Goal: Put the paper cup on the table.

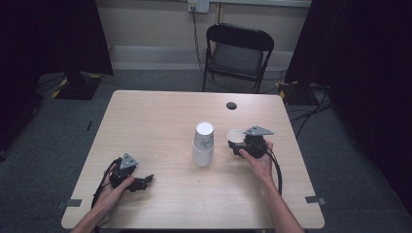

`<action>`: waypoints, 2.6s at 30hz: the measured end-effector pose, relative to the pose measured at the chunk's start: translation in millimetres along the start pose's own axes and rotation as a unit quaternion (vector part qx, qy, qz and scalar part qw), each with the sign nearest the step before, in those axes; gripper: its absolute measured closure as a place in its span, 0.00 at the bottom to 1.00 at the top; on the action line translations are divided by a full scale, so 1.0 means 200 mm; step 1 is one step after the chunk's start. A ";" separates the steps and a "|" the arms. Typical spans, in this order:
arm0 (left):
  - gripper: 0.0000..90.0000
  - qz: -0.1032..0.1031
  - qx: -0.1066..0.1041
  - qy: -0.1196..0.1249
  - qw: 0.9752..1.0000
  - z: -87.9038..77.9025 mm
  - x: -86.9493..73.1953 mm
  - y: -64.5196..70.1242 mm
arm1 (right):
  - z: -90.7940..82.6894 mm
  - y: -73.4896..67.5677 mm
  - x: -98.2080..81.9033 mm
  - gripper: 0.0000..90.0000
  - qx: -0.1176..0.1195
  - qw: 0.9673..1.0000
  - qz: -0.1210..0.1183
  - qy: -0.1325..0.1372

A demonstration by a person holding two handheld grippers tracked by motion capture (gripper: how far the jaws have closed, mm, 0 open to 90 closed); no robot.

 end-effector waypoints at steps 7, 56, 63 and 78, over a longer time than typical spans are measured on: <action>0.15 0.000 0.002 0.000 1.000 0.00 0.00 0.00 | -0.04 0.00 -0.04 0.31 -0.007 1.000 0.003 -0.006; 0.13 0.012 -0.009 -0.003 1.000 0.00 0.00 -0.01 | -0.34 -0.04 -0.14 0.16 0.031 0.998 0.056 -0.016; 0.11 0.009 -0.003 -0.006 1.000 0.01 0.00 -0.02 | -0.44 -0.06 -0.23 0.16 0.027 0.998 0.049 -0.028; 0.08 0.001 0.005 -0.007 1.000 0.00 0.00 -0.02 | -0.46 -0.07 -0.53 0.16 0.002 0.993 0.033 -0.117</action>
Point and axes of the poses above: each handheld gripper's, and its own axes: z roughly forward along the jaws, x roughly out of its top, y roughly to its right, the point moved 9 cm from there along z, roughly forward along the jaws, and after that the axes turned 4 degrees about -x, right-handed, at the moved point
